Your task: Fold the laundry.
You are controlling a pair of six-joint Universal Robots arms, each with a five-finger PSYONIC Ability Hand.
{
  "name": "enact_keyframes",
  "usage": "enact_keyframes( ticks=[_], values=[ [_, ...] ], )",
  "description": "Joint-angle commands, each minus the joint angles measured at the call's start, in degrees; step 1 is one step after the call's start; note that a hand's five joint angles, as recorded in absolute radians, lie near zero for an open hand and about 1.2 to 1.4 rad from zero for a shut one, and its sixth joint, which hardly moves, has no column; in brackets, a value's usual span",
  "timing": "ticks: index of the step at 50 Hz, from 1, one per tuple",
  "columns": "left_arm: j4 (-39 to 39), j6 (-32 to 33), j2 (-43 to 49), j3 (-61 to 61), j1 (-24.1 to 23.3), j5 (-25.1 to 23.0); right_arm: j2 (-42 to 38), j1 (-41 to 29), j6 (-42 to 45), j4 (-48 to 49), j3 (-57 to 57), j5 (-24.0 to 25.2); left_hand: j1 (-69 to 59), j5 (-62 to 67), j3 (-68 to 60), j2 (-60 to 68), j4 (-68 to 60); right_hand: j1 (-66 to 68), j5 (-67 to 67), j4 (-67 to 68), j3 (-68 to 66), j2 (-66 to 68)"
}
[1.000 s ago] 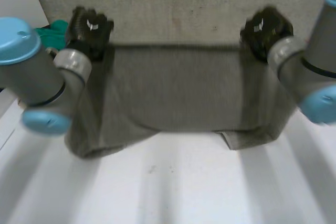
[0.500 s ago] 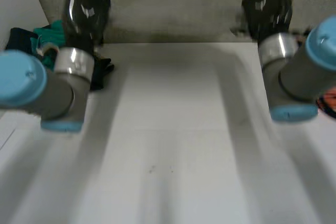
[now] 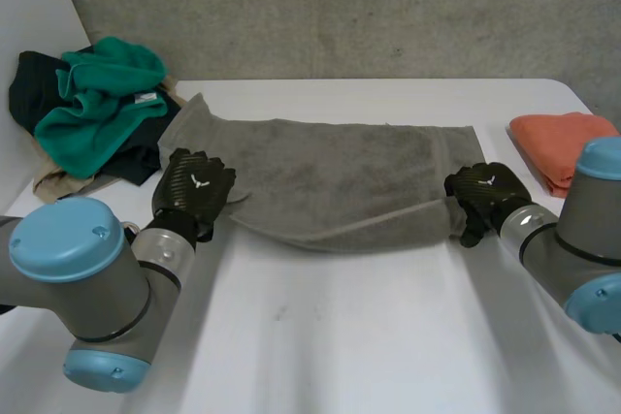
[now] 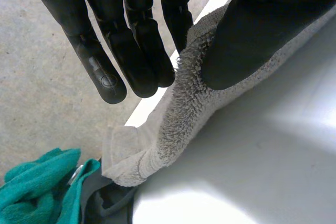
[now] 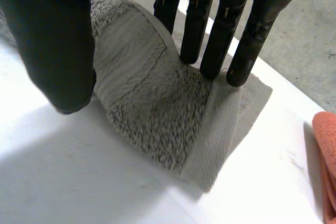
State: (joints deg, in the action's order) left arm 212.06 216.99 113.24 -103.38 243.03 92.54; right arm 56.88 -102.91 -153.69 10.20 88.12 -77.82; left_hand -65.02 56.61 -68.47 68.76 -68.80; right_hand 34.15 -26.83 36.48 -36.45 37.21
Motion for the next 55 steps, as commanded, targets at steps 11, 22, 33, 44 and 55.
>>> enact_keyframes(
  ticks=[11, 22, 33, 44, 55],
  values=[
    [0.2, -0.08, 0.49, 0.37, 0.78, -0.08, -3.62, 4.03, 17.89, -3.26, -4.19, 1.8, -14.98, 13.39, -11.53, 11.24, -11.2, 20.84, -18.15, 18.51, -18.54, 17.78],
    [-2.42, 0.01, -0.21, -1.03, 0.34, 0.01, -2.04, 5.7, 20.27, -4.23, -3.31, 1.45, -14.98, 13.39, -11.53, 11.24, -11.2, 45.85, -43.17, 43.52, -43.55, 42.79],
    [-19.81, 0.01, -5.74, -3.41, -0.98, 0.09, 5.08, 8.25, 20.8, -6.6, 7.14, 3.99, 32.01, -33.6, 35.46, -35.75, 35.79, 45.85, -43.17, 43.52, -43.55, 42.79],
    [-23.53, 0.71, -13.39, 3.7, 4.1, -2.27, 6.4, 12.91, 21.15, -5.9, 9.52, 5.75, 44.21, -45.8, 47.66, -47.95, 47.99, 45.85, -43.17, 43.52, -43.55, 42.79],
    [-23.96, 7.19, -0.51, 15.9, 12.28, -28.0, 6.4, 12.91, 21.24, -5.9, 10.84, 5.75, 43.21, -44.79, 46.66, -46.94, 46.99, 45.85, -43.17, 43.52, -43.55, 42.79]
  ],
)
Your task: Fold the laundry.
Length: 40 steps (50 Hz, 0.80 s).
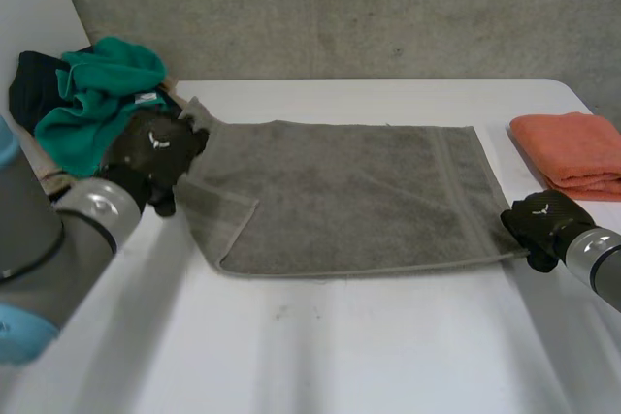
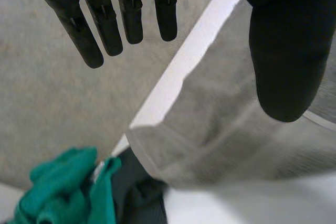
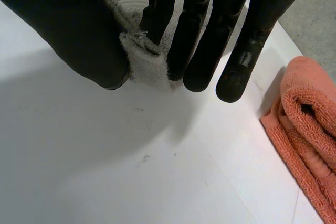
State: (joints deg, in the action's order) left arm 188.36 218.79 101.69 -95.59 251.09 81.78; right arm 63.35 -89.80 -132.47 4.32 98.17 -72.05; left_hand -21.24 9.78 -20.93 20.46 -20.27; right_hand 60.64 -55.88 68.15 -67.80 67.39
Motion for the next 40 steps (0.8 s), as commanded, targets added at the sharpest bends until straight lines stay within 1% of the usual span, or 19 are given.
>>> enact_keyframes(
  ticks=[1, 2, 3, 6, 7, 8, 9, 13, 17, 23, 26, 27, 30, 31, 32, 40],
  values=[
    [-0.27, 5.42, 11.07, 8.13, 4.24, -17.27, -0.07, -0.2, 0.02, -0.02, 0.88, -0.02, -0.58, 2.04, -0.89, 1.36, -1.56, 19.36, -14.12, 11.85, -12.2, 12.61],
    [-1.31, 8.9, 15.07, 11.62, 4.85, -20.14, -0.07, -0.2, 0.02, -0.02, 0.97, -0.02, -0.91, 2.37, -1.22, 1.69, -1.89, 19.36, -14.12, 11.85, -12.2, 12.61],
    [-3.33, 11.63, 18.42, 14.35, 4.94, -21.04, -0.07, -0.2, 0.02, -0.02, 1.15, -0.02, -0.92, 2.37, -1.23, 1.69, -1.89, 19.36, -14.12, 11.85, -12.2, 12.61],
    [-7.2, 14.46, 21.87, 17.79, 5.12, -21.31, -0.07, -0.2, 0.02, -0.02, 1.41, -0.02, -0.92, 2.37, -1.23, 1.69, -1.89, 19.36, -14.12, 11.85, -12.2, 12.61],
    [-11.56, 17.08, 25.28, 22.15, 5.03, -21.75, -0.07, -0.2, 0.02, -0.02, 1.5, -0.02, -0.92, 2.37, -1.23, 1.69, -1.89, 19.36, -14.12, 11.85, -12.2, 12.61],
    [-12.83, 17.8, 26.27, 23.33, 4.94, -21.84, -0.07, -0.2, 0.02, -0.02, 1.59, 0.06, -0.92, 2.37, -1.23, 1.69, -1.89, 19.36, -14.12, 11.85, -12.2, 12.61],
    [-16.49, 19.46, 29.32, 27.17, 4.59, -21.84, -0.07, -0.2, -0.07, -0.02, 1.68, 0.06, -0.75, 2.21, -1.06, 1.53, -1.73, 19.36, -14.12, 11.85, -12.2, 12.61],
    [-22.92, 22.46, 34.78, 34.21, 4.15, -21.58, -0.07, -0.2, -0.07, -0.02, 2.2, 0.68, -0.58, 2.04, -0.89, 1.36, -1.56, 19.36, -14.12, 11.85, -12.2, 12.61],
    [-24.88, 22.99, 38.39, 39.14, 3.71, -21.05, -0.07, -0.2, -0.07, -0.02, 2.47, 0.77, -0.58, 2.04, -0.89, 1.36, -1.56, 19.36, -14.12, 11.85, -12.2, 12.61],
    [-26.98, 22.91, 40.16, 41.88, 3.45, -21.14, -0.07, -0.2, -0.07, -0.02, 2.99, 0.77, -3.26, 4.72, -3.58, 4.04, -4.24, 19.36, -14.12, 11.85, -12.2, 12.61],
    [-28.92, 22.91, 41.22, 43.02, 3.45, -21.05, -0.07, -0.11, -0.07, 0.07, 2.91, 0.77, -14.67, 16.12, -14.98, 15.44, -15.64, 19.36, -14.12, 11.85, -12.2, 12.61],
    [-29.53, 22.91, 41.48, 43.55, 3.45, -20.87, -0.07, -0.2, -0.07, 0.07, 2.82, 0.77, -26.37, 27.82, -26.68, 27.14, -27.34, 19.36, -14.12, 11.85, -12.2, 12.61],
    [-29.63, 22.82, 41.31, 43.64, 3.45, -20.17, -0.07, -0.2, -0.07, 0.25, 2.73, 0.77, -45.27, 46.72, -45.58, 46.04, -46.24, 19.36, -14.12, 11.85, -12.2, 12.61],
    [-29.63, 22.73, 41.13, 43.73, 3.45, -19.21, -0.07, -0.2, -0.07, 0.25, 2.64, 0.77, -55.15, 56.61, -55.46, 55.93, -56.12, 19.36, -14.12, 11.85, -12.2, 12.61],
    [-29.71, 22.73, 41.13, 43.73, 3.45, -18.68, -0.07, -0.2, -0.07, 0.25, 2.73, 0.77, -58.41, 59.87, -58.72, 59.19, -59.39, 19.36, -14.12, 11.85, -12.2, 12.61],
    [-29.63, 23.08, 39.03, 42.33, 3.45, -12.88, -0.07, -0.2, -0.07, 0.25, 2.73, 0.77, -58.76, 60.22, -59.07, 59.54, -59.73, 19.36, -14.12, 11.85, -12.2, 12.61]
  ],
)
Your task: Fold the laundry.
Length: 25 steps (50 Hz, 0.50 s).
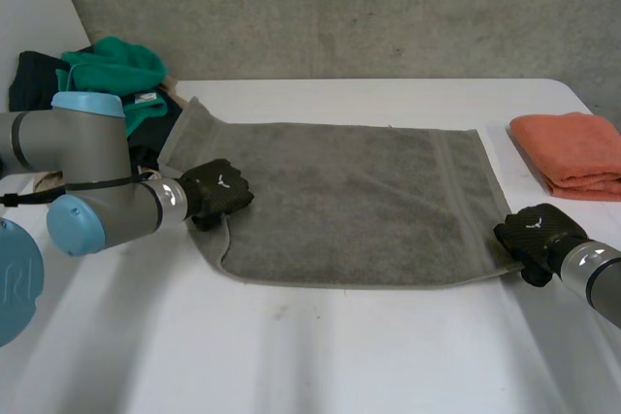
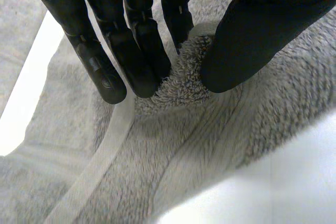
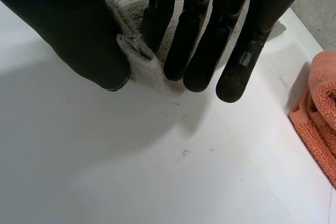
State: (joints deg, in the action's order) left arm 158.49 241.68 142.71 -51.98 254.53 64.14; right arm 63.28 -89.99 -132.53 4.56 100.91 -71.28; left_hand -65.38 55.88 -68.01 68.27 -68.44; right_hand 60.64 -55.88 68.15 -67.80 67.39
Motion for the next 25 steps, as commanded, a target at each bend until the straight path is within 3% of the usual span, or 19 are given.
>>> enact_keyframes(
  ticks=[1, 6, 12, 18, 25],
  values=[
    [0.24, 0.2, -2.43, -1.54, 0.08, 5.37, 0.0, 0.08, 0.0, 0.01, -0.01, -0.09, -14.62, 14.12, -11.99, 11.73, -11.56, 19.36, -14.12, 11.85, -12.2, 12.61],
    [0.59, -0.77, -6.99, -5.84, 0.35, 9.5, 0.7, 0.17, 0.08, -0.51, -0.19, 0.0, -14.62, 14.12, -11.99, 11.73, -11.56, 19.36, -14.12, 11.85, -12.2, 12.61],
    [2.79, -3.13, -19.82, -21.03, 0.7, 12.5, 5.97, 0.26, 3.5, -4.72, 0.25, -0.35, -14.62, 14.12, -11.99, 11.73, -11.56, 19.36, -14.12, 11.85, -12.2, 12.61],
    [5.69, -13.22, -36.93, -42.88, 1.66, 15.3, 11.76, 2.62, 13.68, -18.23, 1.47, -1.23, -14.62, 14.12, -11.99, 11.73, -11.56, 19.36, -14.12, 11.85, -12.2, 12.61],
    [5.52, -20.71, -51.9, -61.03, 1.49, 18.47, 17.22, 7.37, 23.8, -30.92, 5.17, -1.5, -14.62, 14.12, -11.99, 11.73, -11.56, 19.36, -14.12, 11.85, -12.2, 12.61]
  ],
)
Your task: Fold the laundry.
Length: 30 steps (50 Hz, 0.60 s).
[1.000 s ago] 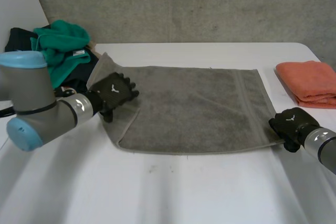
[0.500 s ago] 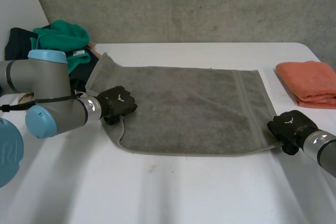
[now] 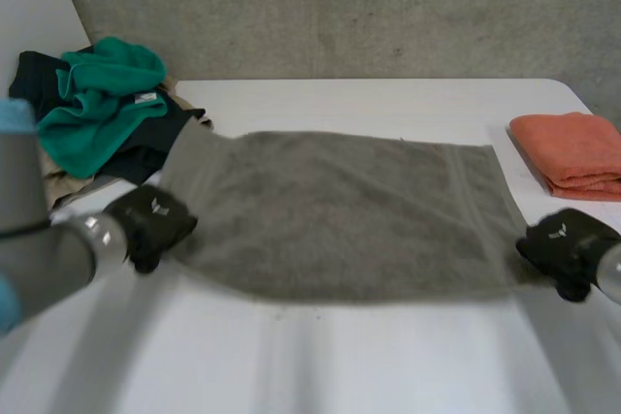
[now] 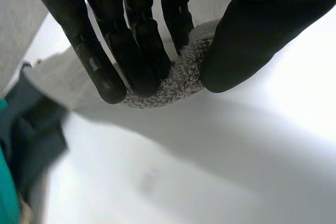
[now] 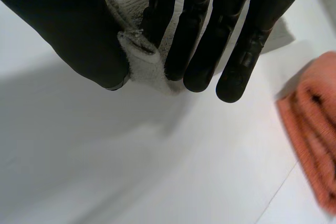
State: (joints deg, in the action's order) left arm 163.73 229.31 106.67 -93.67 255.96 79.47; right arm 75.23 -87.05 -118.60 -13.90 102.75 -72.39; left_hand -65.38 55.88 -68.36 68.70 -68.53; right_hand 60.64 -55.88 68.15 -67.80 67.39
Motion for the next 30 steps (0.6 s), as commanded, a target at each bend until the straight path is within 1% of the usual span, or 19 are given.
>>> enact_keyframes(
  ticks=[1, 4, 7, 10, 11, 12, 14, 15, 18, 19, 22, 23, 25, 26, 27, 29, 30],
  values=[
    [0.27, -9.48, -18.4, -22.49, -0.03, 3.32, 6.5, 5.74, 11.36, -13.95, 4.03, -0.47, -14.62, 14.12, -11.64, 11.3, -11.47, 19.36, -14.12, 11.85, -12.2, 12.61],
    [0.1, -10.46, -20.97, -25.68, 0.06, 3.32, 7.83, 7.59, 12.86, -14.4, 4.74, -0.55, -14.62, 14.12, -11.64, 11.3, -11.47, 19.36, -14.12, 11.85, -12.2, 12.61],
    [0.36, -10.72, -21.85, -27.27, -0.03, 3.23, 7.92, 7.78, 13.04, -14.23, 4.57, -0.47, -14.62, 14.12, -11.64, 11.3, -11.47, 19.36, -14.12, 11.85, -12.2, 12.61],
    [2.73, -10.9, -21.07, -26.22, 0.5, 2.79, 7.4, 7.34, 12.61, -13.53, 3.34, 0.59, -14.62, 14.12, -11.64, 11.3, -11.47, 19.36, -14.12, 11.85, -12.2, 12.61],
    [4.39, -10.99, -20.28, -25.34, 0.5, 2.97, 7.04, 6.99, 12.08, -11.96, 2.64, 0.68, -14.62, 14.12, -11.64, 11.3, -11.47, 19.36, -14.12, 11.85, -12.2, 12.61],
    [7.97, -11.08, -17.58, -23.16, 0.41, 3.05, 6.6, 6.72, 11.82, -10.81, 2.02, 0.5, -14.62, 14.12, -11.64, 11.3, -11.47, 19.36, -14.12, 11.85, -12.2, 12.61],
    [10.54, -11.25, -15.19, -21.48, -0.11, 3.14, 4.94, 5.85, 10.33, -8.09, 0.53, 0.06, -14.62, 14.12, -11.64, 11.3, -11.47, 19.36, -14.12, 11.85, -12.2, 12.61],
    [13.78, -11.69, -12.3, -19.12, -0.29, 3.4, 2.49, 4.19, 7.88, -4.94, -1.3, -0.2, -14.62, 14.12, -11.64, 11.3, -11.47, 19.36, -14.12, 11.85, -12.2, 12.61],
    [18.28, -13.01, -7.9, -14.8, -0.29, 3.67, -1.47, 0.84, 3.57, -0.79, -4.82, -1.17, -14.62, 14.12, -11.64, 11.3, -11.47, 19.36, -14.12, 11.85, -12.2, 12.61],
    [20.81, -14.4, -4.57, -11.92, -0.38, 3.67, -3.84, -1.08, 0.94, 1.48, -7.36, -1.87, -14.62, 14.12, -11.64, 11.3, -11.47, 19.36, -14.12, 11.85, -12.2, 12.61],
    [24.17, -16.08, 1.07, -7.42, -0.55, 3.93, -7.19, -3.29, -1.8, 4.66, -11.41, -3.8, -14.62, 14.12, -11.64, 11.3, -11.47, 19.36, -14.12, 11.85, -12.2, 12.61],
    [26.09, -17.04, 4.74, -3.84, -0.73, 4.8, -9.64, -4.26, -2.94, 6.5, -14.13, -5.55, -14.62, 14.12, -11.64, 11.3, -11.47, 19.36, -14.12, 11.85, -12.2, 12.61],
    [27.86, -17.58, 8.27, -0.13, -0.82, 6.47, -12.28, -5.49, -3.57, 8.35, -16.95, -7.4, -14.62, 14.12, -11.64, 11.3, -11.47, 19.36, -14.12, 11.85, -12.2, 12.61],
    [28.57, -17.67, 10.12, 1.63, -0.9, 7.53, -14.91, -7.06, -3.66, 10.27, -19.92, -9.24, -14.62, 14.12, -11.64, 11.3, -11.47, 19.36, -14.12, 11.85, -12.2, 12.61],
    [29.79, -17.58, 13.88, 5.48, -1.25, 9.8, -16.24, -7.95, -3.74, 11.25, -21.43, -10.04, -14.62, 14.12, -11.64, 11.3, -11.47, 19.36, -14.12, 11.85, -12.2, 12.61],
    [30.24, -17.76, 17.5, 9.63, -2.04, 11.92, -18.7, -9.27, -4.27, 13.27, -24.33, -11.27, -14.62, 14.12, -11.64, 11.3, -11.47, 19.36, -14.12, 11.85, -12.2, 12.61],
    [30.42, -17.67, 19.26, 11.82, -2.57, 12.8, -21.32, -10.23, -4.36, 15.46, -26.96, -12.23, -14.62, 14.12, -11.64, 11.3, -11.47, 19.36, -14.12, 11.85, -12.2, 12.61]
  ],
)
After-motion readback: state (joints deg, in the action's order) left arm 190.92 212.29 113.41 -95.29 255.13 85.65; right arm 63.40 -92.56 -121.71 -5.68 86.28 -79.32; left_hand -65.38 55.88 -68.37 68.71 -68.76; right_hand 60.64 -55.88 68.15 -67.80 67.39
